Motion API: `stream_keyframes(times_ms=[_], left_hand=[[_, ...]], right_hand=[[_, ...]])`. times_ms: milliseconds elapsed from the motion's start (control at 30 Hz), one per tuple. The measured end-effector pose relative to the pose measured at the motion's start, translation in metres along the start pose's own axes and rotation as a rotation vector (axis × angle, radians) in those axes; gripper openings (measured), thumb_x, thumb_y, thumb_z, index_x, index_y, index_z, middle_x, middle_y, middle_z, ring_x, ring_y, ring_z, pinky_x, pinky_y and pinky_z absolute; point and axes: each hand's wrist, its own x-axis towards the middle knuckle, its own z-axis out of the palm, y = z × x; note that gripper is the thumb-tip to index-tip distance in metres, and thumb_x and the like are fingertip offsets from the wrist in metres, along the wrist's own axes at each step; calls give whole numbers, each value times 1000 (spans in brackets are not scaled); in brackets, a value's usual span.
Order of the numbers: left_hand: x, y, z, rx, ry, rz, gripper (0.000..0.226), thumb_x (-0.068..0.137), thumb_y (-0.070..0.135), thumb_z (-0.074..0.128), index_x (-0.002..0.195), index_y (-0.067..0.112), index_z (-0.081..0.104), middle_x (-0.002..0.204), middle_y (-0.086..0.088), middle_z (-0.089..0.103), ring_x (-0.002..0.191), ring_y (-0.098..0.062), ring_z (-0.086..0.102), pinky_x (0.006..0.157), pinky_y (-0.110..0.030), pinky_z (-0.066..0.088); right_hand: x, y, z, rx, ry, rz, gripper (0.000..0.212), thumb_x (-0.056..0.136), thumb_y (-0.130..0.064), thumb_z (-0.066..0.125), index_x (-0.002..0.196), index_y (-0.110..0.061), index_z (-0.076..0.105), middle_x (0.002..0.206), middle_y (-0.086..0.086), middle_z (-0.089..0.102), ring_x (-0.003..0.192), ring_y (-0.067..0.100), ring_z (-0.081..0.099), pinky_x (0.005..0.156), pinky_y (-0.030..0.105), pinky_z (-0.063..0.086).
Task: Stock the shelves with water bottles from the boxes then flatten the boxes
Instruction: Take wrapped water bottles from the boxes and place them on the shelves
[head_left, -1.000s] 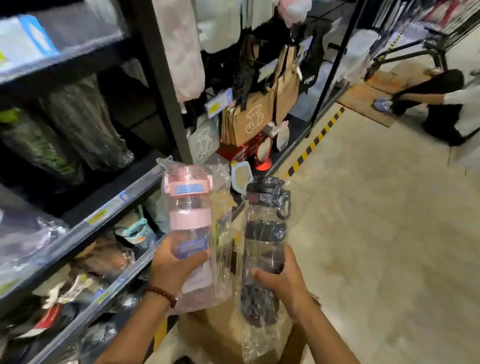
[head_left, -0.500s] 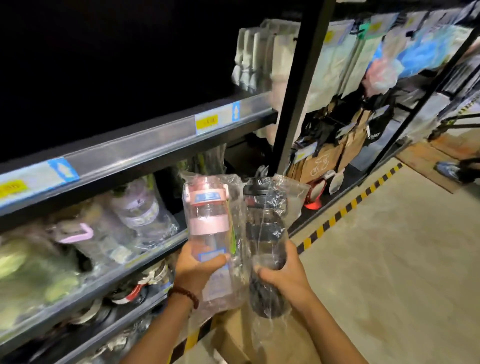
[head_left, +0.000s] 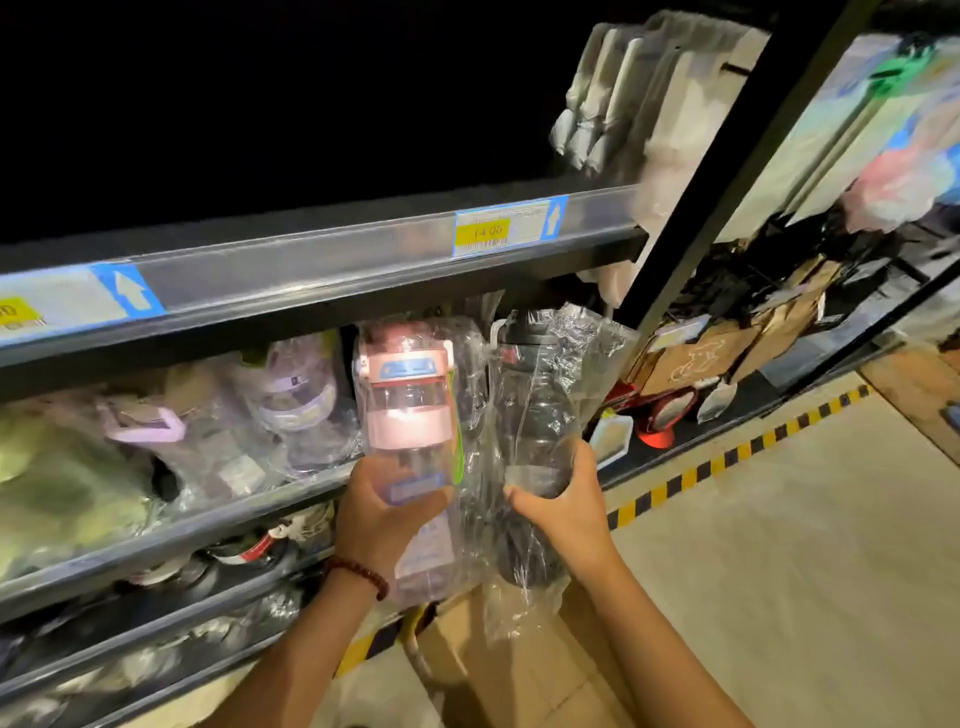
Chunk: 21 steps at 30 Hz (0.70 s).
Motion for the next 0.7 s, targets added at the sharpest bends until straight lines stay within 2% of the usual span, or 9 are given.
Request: stream_keyframes(times_ms=[100, 200, 267, 367, 400, 467, 567, 633, 700], left_hand=[[5, 0, 13, -51, 68, 20, 75, 40, 37, 79, 107, 17, 54, 92, 11, 59, 81, 1, 58, 60, -16, 44], [12, -1, 27, -102, 122, 71, 76, 36, 44, 78, 105, 19, 58, 95, 8, 65, 76, 6, 63, 56, -12, 48], [16, -2, 34, -144, 175, 99, 72, 36, 42, 76, 102, 20, 58, 92, 7, 66, 76, 5, 65, 56, -13, 50], [25, -6, 42, -165, 248, 132, 82, 37, 43, 76, 110, 13, 56, 97, -2, 67, 85, -12, 67, 66, -26, 54], [28, -6, 45, -174, 270, 137, 82, 36, 43, 77, 110, 15, 55, 99, -3, 66, 88, -16, 66, 70, -31, 54], [35, -5, 51, -189, 312, 136, 72, 36, 39, 79, 103, 27, 53, 100, 0, 65, 89, -13, 64, 74, -30, 54], [42, -2, 56, -161, 338, 183, 64, 44, 28, 85, 96, 33, 48, 98, 8, 61, 80, 6, 62, 65, -14, 51], [44, -1, 58, -175, 351, 201, 66, 43, 32, 83, 99, 33, 47, 100, 8, 62, 81, 7, 63, 66, -14, 52], [46, 2, 58, -181, 365, 219, 72, 39, 42, 76, 104, 34, 46, 105, 9, 61, 89, 4, 63, 72, -17, 52]], right_hand=[[25, 4, -2, 24, -23, -8, 74, 70, -13, 83, 125, -29, 36, 116, -9, 52, 107, 11, 52, 72, -1, 41], [46, 8, -6, 59, -86, 19, 95, 59, -41, 82, 137, -26, 31, 130, 2, 51, 114, 18, 54, 84, 24, 52], [55, 9, -11, 93, -116, -3, 96, 59, -45, 78, 140, -32, 27, 133, -5, 47, 118, 15, 51, 90, 32, 48], [68, 11, -17, 175, -171, -58, 91, 69, -34, 79, 139, -43, 22, 128, -30, 41, 119, 0, 46, 101, 34, 43], [73, 12, -17, 185, -185, -52, 96, 70, -37, 79, 144, -41, 18, 133, -30, 37, 125, 2, 41, 105, 37, 39], [84, 12, -16, 198, -181, -40, 110, 62, -46, 78, 149, -36, 12, 148, -15, 30, 134, 11, 34, 108, 43, 38], [98, 10, -13, 206, -146, -36, 113, 67, -38, 79, 151, -29, 6, 153, -6, 22, 133, 10, 30, 109, 37, 34], [106, 12, -11, 207, -129, -56, 105, 77, -27, 77, 152, -26, 4, 151, -6, 22, 126, 4, 28, 104, 30, 32], [113, 13, -8, 207, -128, -66, 103, 79, -25, 75, 152, -26, 3, 152, -6, 20, 125, 1, 24, 105, 29, 30]])
